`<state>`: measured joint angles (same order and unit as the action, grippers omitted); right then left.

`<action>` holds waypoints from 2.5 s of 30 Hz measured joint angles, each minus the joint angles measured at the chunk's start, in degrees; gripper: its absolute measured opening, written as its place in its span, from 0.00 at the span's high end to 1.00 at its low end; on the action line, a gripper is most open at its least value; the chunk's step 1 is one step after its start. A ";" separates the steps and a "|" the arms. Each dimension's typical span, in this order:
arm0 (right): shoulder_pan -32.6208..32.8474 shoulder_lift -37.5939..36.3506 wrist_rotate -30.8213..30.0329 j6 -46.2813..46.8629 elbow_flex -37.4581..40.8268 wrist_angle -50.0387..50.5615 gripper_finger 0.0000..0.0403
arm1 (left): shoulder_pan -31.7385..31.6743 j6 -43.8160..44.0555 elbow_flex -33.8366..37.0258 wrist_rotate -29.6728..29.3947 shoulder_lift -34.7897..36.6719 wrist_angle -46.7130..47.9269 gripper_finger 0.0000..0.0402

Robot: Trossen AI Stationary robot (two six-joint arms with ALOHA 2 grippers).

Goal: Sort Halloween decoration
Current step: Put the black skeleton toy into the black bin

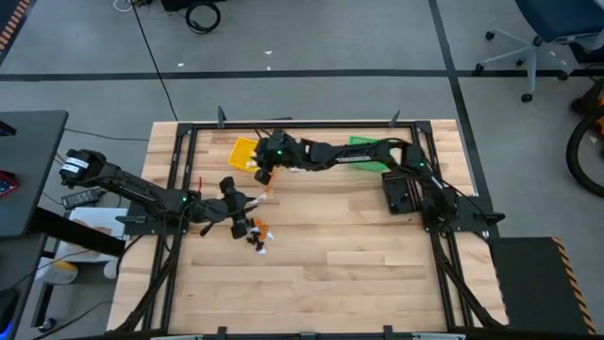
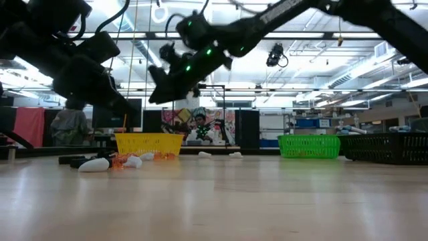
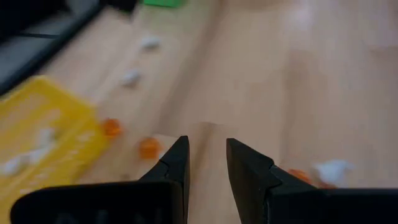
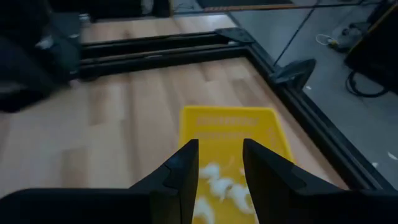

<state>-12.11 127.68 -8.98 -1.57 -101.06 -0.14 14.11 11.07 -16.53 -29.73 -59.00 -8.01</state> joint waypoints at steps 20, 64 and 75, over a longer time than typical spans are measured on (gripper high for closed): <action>15.94 -19.16 -1.70 5.90 45.56 -31.61 0.68 | 0.86 -3.62 0.00 17.46 -0.26 -5.21 0.76; 21.44 -19.04 -6.05 4.42 56.96 -44.16 0.68 | 10.53 15.30 -9.75 7.10 -0.57 18.23 0.58; 21.37 -19.04 -6.35 4.42 56.96 -44.06 0.68 | 11.15 16.36 -14.01 6.61 -5.18 21.92 0.58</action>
<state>9.26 108.64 -15.33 2.85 -44.10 -44.21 25.26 27.43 -30.54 -23.12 -64.19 13.91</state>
